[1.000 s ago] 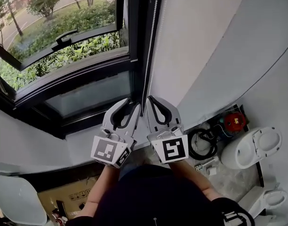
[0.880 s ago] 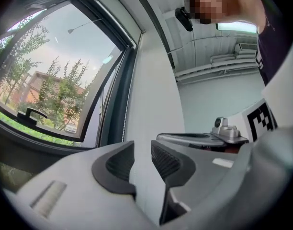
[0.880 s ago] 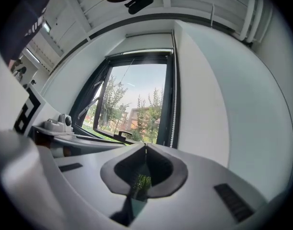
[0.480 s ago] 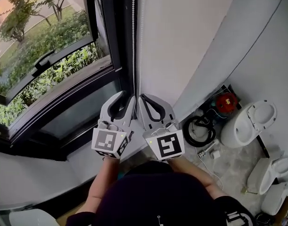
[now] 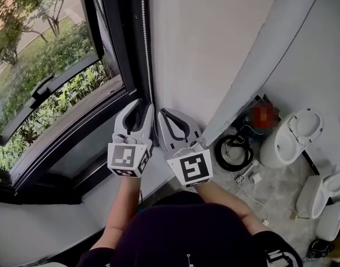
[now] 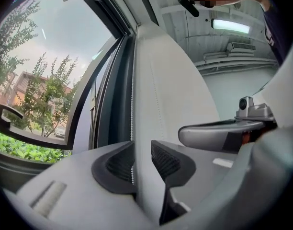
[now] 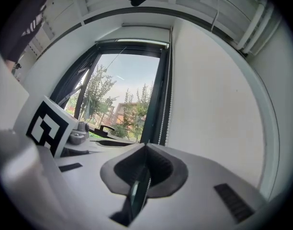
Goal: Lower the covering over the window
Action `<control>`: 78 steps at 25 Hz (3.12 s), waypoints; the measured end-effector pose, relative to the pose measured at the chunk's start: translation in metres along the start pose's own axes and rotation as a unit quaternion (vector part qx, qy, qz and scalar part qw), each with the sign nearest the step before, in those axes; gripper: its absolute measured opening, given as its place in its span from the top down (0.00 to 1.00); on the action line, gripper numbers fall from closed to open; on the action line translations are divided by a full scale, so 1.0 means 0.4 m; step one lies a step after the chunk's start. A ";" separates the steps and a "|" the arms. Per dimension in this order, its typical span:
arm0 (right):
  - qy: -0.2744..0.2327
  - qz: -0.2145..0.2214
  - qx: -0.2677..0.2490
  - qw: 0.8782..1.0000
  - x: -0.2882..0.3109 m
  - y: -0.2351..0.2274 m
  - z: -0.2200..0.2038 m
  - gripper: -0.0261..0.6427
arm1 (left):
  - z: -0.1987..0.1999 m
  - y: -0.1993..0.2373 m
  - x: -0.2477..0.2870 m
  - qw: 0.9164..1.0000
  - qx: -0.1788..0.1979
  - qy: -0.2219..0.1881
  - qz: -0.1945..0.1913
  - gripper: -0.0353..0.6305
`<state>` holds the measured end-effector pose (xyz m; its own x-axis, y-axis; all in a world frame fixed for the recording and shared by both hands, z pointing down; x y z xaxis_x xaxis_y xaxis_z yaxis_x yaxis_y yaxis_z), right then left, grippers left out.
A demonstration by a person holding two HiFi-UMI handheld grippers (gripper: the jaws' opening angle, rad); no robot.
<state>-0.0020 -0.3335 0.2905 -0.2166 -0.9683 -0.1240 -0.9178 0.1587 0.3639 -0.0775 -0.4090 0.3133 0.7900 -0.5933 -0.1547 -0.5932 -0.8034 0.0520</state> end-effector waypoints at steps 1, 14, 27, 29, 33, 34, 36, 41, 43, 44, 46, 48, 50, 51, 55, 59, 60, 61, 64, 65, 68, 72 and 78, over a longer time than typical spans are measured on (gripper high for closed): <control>-0.001 -0.002 0.001 1.000 0.004 -0.002 0.000 0.94 | -0.001 0.005 0.012 1.000 0.004 0.002 0.000 0.80; -0.013 -0.009 -0.001 1.000 0.020 -0.016 0.007 0.94 | -0.043 0.056 0.134 0.998 0.017 0.045 0.039 0.65; -0.020 -0.003 0.010 1.000 0.009 -0.026 0.013 0.94 | -0.067 0.090 0.177 0.989 0.043 0.082 0.114 0.78; -0.022 0.002 0.011 1.000 0.003 -0.026 0.013 0.94 | -0.060 0.093 0.164 0.992 0.025 0.069 0.105 0.83; -0.028 0.010 0.018 0.999 -0.007 -0.027 0.017 0.94 | -0.061 0.084 0.129 0.994 0.009 0.067 0.085 0.93; -0.031 0.013 0.020 0.999 -0.012 -0.030 0.019 0.94 | -0.060 0.078 0.119 0.994 0.007 0.068 0.081 0.93; -0.038 0.021 0.022 0.999 -0.023 -0.035 0.023 0.94 | -0.057 0.063 0.098 0.995 0.003 0.067 0.074 0.93; -0.050 0.058 0.003 0.997 -0.042 -0.027 0.031 0.94 | -0.047 0.017 0.022 0.996 -0.010 0.072 0.053 0.93; -0.058 0.074 0.002 0.996 -0.056 -0.030 0.036 0.94 | -0.055 -0.019 -0.012 0.996 -0.023 0.077 0.034 0.93; -0.061 0.082 0.007 0.995 -0.064 -0.033 0.038 0.94 | -0.060 -0.038 -0.029 0.996 -0.031 0.075 0.027 0.93; -0.064 0.100 0.017 0.993 -0.078 -0.040 0.038 0.94 | -0.062 -0.070 -0.062 0.997 -0.043 0.066 0.022 0.93; -0.071 0.120 0.027 0.990 -0.093 -0.045 0.040 0.94 | -0.057 -0.103 -0.088 0.997 -0.042 0.064 0.019 0.93; -0.081 0.142 0.049 0.985 -0.118 -0.051 0.042 0.94 | -0.054 -0.145 -0.114 0.997 -0.031 0.067 0.016 0.93; -0.089 0.153 0.064 0.982 -0.134 -0.055 0.040 0.94 | -0.053 -0.166 -0.127 0.997 -0.027 0.066 0.018 0.93; -0.110 0.197 0.109 0.968 -0.184 -0.069 0.032 0.94 | -0.046 -0.237 -0.173 0.998 -0.039 0.042 0.018 0.93; -0.125 0.253 0.147 0.948 -0.219 -0.062 0.059 0.94 | -0.040 -0.282 -0.219 0.998 -0.050 0.029 0.016 0.93; -0.130 0.265 0.152 0.943 -0.228 -0.058 0.069 0.94 | -0.037 -0.291 -0.228 0.998 -0.057 0.028 0.015 0.93; -0.134 0.276 0.154 0.939 -0.236 -0.055 0.077 0.94 | -0.036 -0.301 -0.235 0.997 -0.065 0.026 0.012 0.93; -0.130 0.295 0.155 0.934 -0.260 -0.044 0.084 0.94 | -0.034 -0.332 -0.250 0.996 -0.083 0.018 -0.005 0.93; -0.123 0.302 0.155 0.932 -0.269 -0.038 0.083 0.93 | -0.033 -0.343 -0.256 0.996 -0.088 0.017 -0.009 0.93; -0.103 0.332 0.165 0.923 -0.293 -0.010 0.083 0.88 | -0.029 -0.376 -0.278 0.994 -0.104 0.016 -0.025 0.93; -0.092 0.329 0.187 0.921 -0.340 0.012 0.094 0.87 | -0.018 -0.430 -0.307 0.990 -0.129 0.023 -0.047 0.93; -0.061 0.305 0.180 0.933 -0.434 0.050 0.083 0.87 | -0.059 -0.495 -0.370 0.990 -0.104 0.078 -0.055 0.93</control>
<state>0.0060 -0.1559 0.2886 -0.7509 -0.6517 -0.1067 -0.6595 0.7484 0.0699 -0.0732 -0.1634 0.3492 0.8724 -0.4885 -0.0166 -0.4698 -0.8474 0.2475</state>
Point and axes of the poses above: the fingertips, and each gripper's own axes: x forward along the fingers, y to its left, z out of its top, the point moved 6 cm from there along -x, backward along the fingers, and after that the axes turned 6 degrees about -x, right-handed, at the moved point
